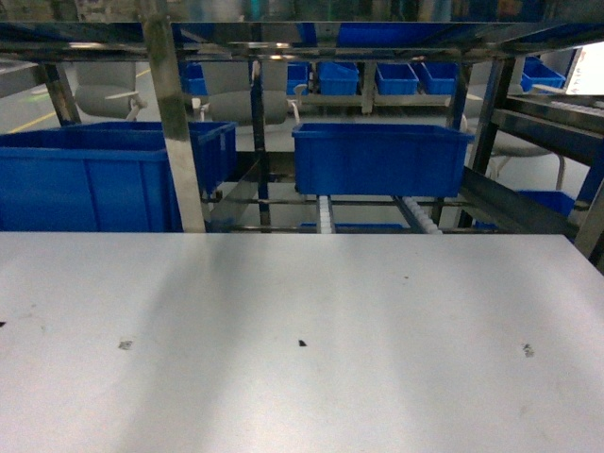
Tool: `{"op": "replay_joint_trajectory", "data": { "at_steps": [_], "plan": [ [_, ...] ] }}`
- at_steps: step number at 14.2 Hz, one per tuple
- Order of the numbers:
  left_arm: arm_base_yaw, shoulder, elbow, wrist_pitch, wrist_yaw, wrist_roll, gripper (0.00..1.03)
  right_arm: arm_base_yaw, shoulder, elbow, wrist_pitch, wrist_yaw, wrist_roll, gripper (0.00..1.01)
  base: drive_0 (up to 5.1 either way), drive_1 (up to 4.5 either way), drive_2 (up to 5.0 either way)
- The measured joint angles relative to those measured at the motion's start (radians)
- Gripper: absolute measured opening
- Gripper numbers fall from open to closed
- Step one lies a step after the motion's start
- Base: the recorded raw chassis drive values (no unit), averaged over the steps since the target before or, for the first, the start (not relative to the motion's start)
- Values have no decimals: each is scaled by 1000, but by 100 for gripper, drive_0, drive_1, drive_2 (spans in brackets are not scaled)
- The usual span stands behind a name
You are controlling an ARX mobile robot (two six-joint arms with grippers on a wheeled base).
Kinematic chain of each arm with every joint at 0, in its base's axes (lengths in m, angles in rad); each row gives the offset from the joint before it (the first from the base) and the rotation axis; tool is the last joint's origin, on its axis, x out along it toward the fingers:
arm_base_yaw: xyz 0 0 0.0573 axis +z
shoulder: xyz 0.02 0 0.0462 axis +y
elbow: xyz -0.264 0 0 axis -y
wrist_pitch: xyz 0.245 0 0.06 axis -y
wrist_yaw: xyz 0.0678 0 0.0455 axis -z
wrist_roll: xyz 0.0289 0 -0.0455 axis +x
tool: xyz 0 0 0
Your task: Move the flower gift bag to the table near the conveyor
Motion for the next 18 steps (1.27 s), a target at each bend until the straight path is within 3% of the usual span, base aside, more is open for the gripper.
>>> {"op": "replay_joint_trajectory", "data": {
  "at_steps": [12, 18],
  "plan": [
    [0, 0, 0, 2, 0, 0, 2, 0, 0, 0, 3, 0, 0, 2, -494, 239, 239],
    [1, 0, 0, -3, -3, 0, 2, 0, 0, -1, -2, -2, 0, 2, -2, 67, -71]
  ]
}}
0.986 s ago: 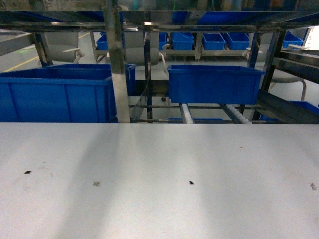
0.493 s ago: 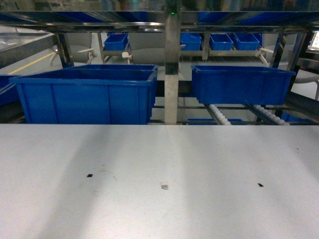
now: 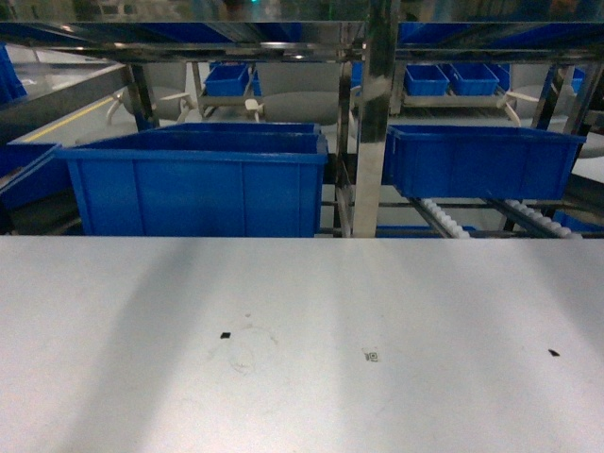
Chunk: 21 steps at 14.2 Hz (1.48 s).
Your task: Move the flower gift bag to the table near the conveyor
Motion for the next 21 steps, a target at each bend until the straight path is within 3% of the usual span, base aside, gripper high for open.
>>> {"op": "replay_joint_trajectory", "data": {
  "at_steps": [4, 13, 16, 21],
  "plan": [
    [0, -2, 0, 3, 2, 0, 2, 0, -2, 0, 2, 2, 0, 2, -2, 409, -413],
    [0, -2, -1, 3, 2, 0, 2, 0, 0, 0, 3, 1, 0, 2, 0, 0, 0],
    [0, -1, -1, 3, 2, 0, 2, -21, 43, -35, 98, -61, 0, 2, 0, 0, 0],
    [0, -1, -1, 3, 2, 0, 2, -100, 366, -116, 430, -169, -8, 2, 0, 0, 0]
  ]
}}
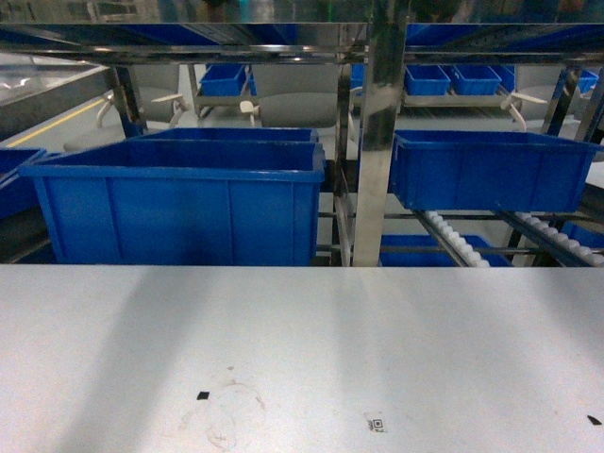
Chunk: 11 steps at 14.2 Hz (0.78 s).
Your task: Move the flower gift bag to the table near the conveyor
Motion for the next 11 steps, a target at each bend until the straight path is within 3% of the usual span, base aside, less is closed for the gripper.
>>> {"op": "replay_joint_trajectory", "data": {
  "at_steps": [2, 5, 11],
  "plan": [
    [0, 0, 0, 0, 0, 0, 2, -33, 169, 1, 113, -35, 3, 2, 0, 0, 0],
    [0, 0, 0, 0, 0, 0, 2, -46, 410, 44, 235, -77, 0, 2, 0, 0, 0],
    [0, 0, 0, 0, 0, 0, 2, -79, 648, 90, 272, -117, -39, 2, 0, 0, 0]
  ]
}}
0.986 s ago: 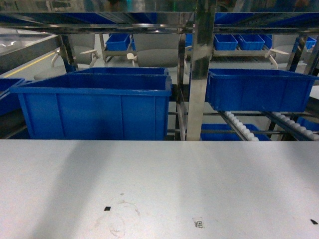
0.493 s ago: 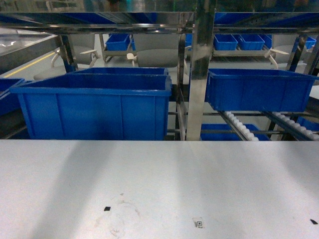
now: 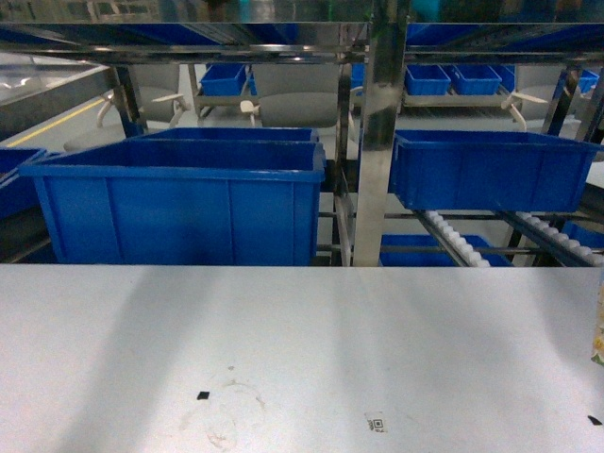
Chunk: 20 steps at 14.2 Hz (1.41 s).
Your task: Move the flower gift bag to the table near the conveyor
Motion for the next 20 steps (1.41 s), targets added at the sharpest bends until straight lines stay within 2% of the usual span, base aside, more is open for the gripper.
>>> {"op": "replay_joint_trajectory", "data": {
  "at_steps": [3, 9, 11, 14, 17, 18, 20],
  "plan": [
    [0, 0, 0, 0, 0, 0, 2, 3, 84, 19, 14, -7, -1, 2, 0, 0, 0],
    [0, 0, 0, 0, 0, 0, 2, 9, 200, 23, 96, -8, -29, 2, 0, 0, 0],
    [0, 0, 0, 0, 0, 0, 2, 9, 206, -48, 150, -9, -47, 2, 0, 0, 0],
    [0, 0, 0, 0, 0, 0, 2, 9, 222, -157, 259, -12, -49, 2, 0, 0, 0],
    [0, 0, 0, 0, 0, 0, 2, 2, 105, -270, 262, 8, -24, 2, 0, 0, 0],
    [0, 0, 0, 0, 0, 0, 2, -5, 38, -285, 222, 26, -11, 8, 0, 0, 0],
    [0, 0, 0, 0, 0, 0, 2, -10, -93, -288, 168, 49, 16, 32, 0, 0, 0]
  ]
}}
